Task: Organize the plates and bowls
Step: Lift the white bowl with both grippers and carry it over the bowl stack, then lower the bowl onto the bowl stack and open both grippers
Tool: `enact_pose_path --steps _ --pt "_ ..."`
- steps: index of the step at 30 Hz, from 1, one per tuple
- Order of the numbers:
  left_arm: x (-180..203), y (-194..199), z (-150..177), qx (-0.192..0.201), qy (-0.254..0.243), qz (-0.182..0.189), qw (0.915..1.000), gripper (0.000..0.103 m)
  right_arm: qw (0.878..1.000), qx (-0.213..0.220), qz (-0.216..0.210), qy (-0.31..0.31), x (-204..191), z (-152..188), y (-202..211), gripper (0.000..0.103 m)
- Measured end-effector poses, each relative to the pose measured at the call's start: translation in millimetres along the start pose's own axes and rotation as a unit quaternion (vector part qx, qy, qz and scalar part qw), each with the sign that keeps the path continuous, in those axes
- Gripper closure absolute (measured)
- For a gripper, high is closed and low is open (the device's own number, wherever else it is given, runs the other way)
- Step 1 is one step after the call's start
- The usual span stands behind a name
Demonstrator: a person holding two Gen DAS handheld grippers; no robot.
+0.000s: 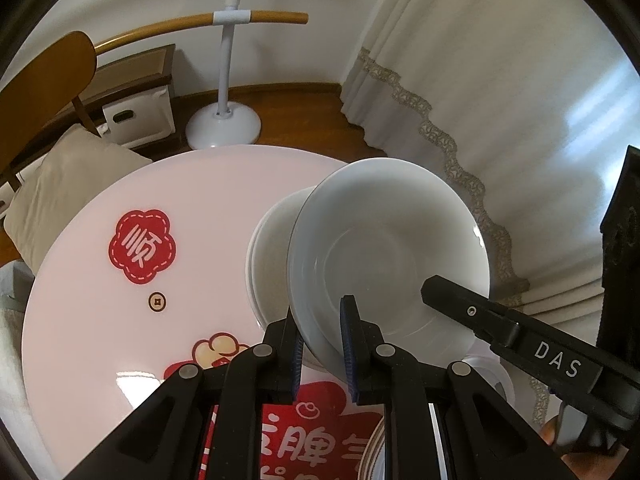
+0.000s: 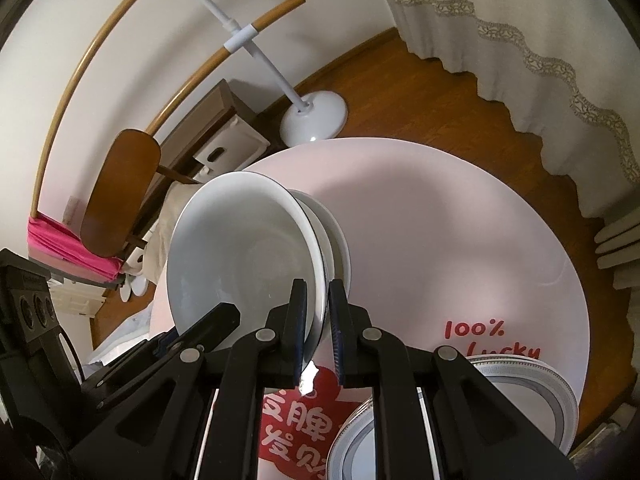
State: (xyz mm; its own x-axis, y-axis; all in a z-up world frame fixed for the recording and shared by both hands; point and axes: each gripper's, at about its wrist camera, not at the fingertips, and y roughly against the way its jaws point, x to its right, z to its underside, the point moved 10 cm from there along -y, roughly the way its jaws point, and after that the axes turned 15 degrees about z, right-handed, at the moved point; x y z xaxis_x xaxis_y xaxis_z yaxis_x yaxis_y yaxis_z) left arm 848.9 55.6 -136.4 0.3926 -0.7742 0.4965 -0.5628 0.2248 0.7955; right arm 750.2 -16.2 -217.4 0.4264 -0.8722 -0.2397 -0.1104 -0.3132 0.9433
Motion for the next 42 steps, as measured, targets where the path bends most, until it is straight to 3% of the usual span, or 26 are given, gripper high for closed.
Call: enact_pose_path --steps 25,42 --pt "-10 4 -14 -0.008 0.002 -0.007 0.9999 0.088 1.000 0.005 0.011 -0.001 5 -14 -14 0.088" --pt "-11 15 -14 -0.008 -0.004 -0.023 0.9997 0.080 1.000 -0.007 0.013 0.002 4 -16 -28 0.075"
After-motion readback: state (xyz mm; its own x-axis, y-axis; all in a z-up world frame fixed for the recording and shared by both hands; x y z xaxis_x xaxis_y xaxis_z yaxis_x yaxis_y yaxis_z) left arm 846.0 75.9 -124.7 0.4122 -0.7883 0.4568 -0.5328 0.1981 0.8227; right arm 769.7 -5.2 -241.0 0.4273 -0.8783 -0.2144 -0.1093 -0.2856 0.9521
